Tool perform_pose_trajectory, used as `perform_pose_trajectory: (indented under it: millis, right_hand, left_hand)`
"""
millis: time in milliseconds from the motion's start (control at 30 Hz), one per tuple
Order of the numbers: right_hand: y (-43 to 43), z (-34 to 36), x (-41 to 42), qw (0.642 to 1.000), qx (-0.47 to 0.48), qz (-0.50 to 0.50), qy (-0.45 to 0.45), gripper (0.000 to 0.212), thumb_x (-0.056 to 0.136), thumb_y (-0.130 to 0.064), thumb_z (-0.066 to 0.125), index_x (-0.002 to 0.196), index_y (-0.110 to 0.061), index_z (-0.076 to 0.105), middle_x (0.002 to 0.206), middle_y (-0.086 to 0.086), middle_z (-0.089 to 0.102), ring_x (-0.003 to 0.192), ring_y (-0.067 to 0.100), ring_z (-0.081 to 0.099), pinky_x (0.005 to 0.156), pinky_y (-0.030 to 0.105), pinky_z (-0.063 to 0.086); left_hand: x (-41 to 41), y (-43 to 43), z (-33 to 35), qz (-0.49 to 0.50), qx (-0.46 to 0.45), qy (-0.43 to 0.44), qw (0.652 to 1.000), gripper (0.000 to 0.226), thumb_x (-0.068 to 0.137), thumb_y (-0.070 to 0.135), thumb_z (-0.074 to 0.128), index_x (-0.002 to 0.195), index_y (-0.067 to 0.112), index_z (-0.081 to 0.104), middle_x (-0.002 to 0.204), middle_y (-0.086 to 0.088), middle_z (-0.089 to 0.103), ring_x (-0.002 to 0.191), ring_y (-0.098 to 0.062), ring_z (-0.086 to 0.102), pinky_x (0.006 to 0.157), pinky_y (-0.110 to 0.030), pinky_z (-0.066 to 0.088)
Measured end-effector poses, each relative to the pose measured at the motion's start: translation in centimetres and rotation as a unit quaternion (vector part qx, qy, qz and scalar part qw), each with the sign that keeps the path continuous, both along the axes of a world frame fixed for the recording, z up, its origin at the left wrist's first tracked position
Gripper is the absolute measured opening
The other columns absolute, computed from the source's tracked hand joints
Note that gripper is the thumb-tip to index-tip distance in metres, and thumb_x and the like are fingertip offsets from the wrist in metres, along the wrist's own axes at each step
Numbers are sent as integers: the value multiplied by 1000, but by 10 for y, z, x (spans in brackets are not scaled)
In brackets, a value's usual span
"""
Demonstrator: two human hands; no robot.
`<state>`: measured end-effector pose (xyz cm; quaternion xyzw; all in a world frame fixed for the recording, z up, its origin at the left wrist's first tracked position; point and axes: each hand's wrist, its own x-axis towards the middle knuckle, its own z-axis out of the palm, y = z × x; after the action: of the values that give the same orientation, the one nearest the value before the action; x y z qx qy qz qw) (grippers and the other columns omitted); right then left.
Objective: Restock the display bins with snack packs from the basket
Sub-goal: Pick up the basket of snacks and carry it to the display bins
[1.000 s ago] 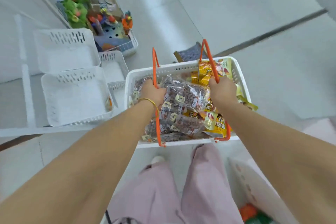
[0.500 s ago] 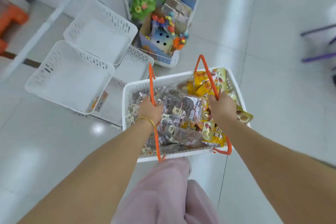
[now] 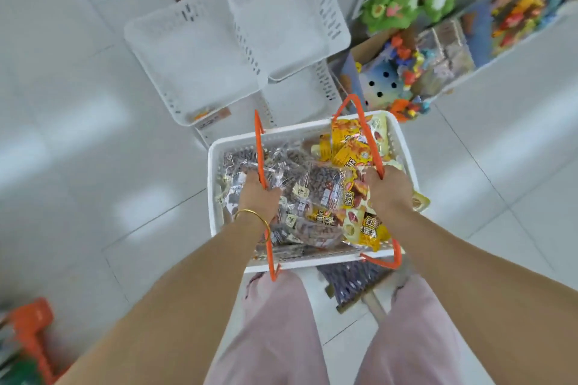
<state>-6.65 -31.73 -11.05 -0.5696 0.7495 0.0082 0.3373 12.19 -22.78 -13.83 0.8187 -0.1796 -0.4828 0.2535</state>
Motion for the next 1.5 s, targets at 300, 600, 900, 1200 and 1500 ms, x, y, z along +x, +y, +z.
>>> perform_pose_trajectory:
  millis: [300, 600, 900, 1200, 1500]
  right_hand:
    - [-63, -91, -10, 984, 39, 167, -41, 31, 101, -32, 40, 85, -7, 50, 66, -1, 44, 60, 18, 45, 47, 30, 26]
    - [-75, -192, -25, 985, 28, 165, -53, 29, 100, -28, 42, 81, -8, 50, 64, -2, 43, 56, 14, 40, 46, 27, 25]
    - [-87, -253, -43, 987, 2, 156, -27, 31, 100, -29, 42, 83, -5, 53, 63, -2, 41, 53, 8, 36, 45, 23, 24]
    - [-100, -271, -43, 984, -20, 172, -39, 34, 100, -30, 42, 75, -9, 48, 61, -3, 40, 52, 7, 36, 43, 22, 22]
    - [-108, -276, -58, 993, 5, 113, -23, 21, 98, -27, 43, 98, -8, 50, 88, 9, 55, 85, 34, 55, 65, 35, 43]
  left_hand:
    - [-45, 1, -64, 171, 50, -75, 981, 16, 88, 10, 56, 88, 13, 40, 76, -7, 44, 63, -23, 47, 67, -45, 55]
    - [-69, 0, -167, 205, 35, -58, 976, 21, 88, 8, 55, 81, 17, 38, 75, -8, 44, 61, -23, 46, 60, -40, 53]
    - [-78, -12, -226, 190, 18, -33, 981, 23, 86, 8, 56, 79, 17, 37, 73, -10, 45, 57, -23, 47, 54, -34, 52]
    - [-87, -25, -235, 213, -21, -22, 977, 23, 89, 7, 56, 84, 14, 35, 70, -6, 41, 47, -18, 44, 42, -26, 50]
    - [-78, -10, -239, 251, 48, -56, 965, 20, 87, 9, 59, 98, 13, 43, 90, -12, 54, 66, -25, 59, 56, -31, 57]
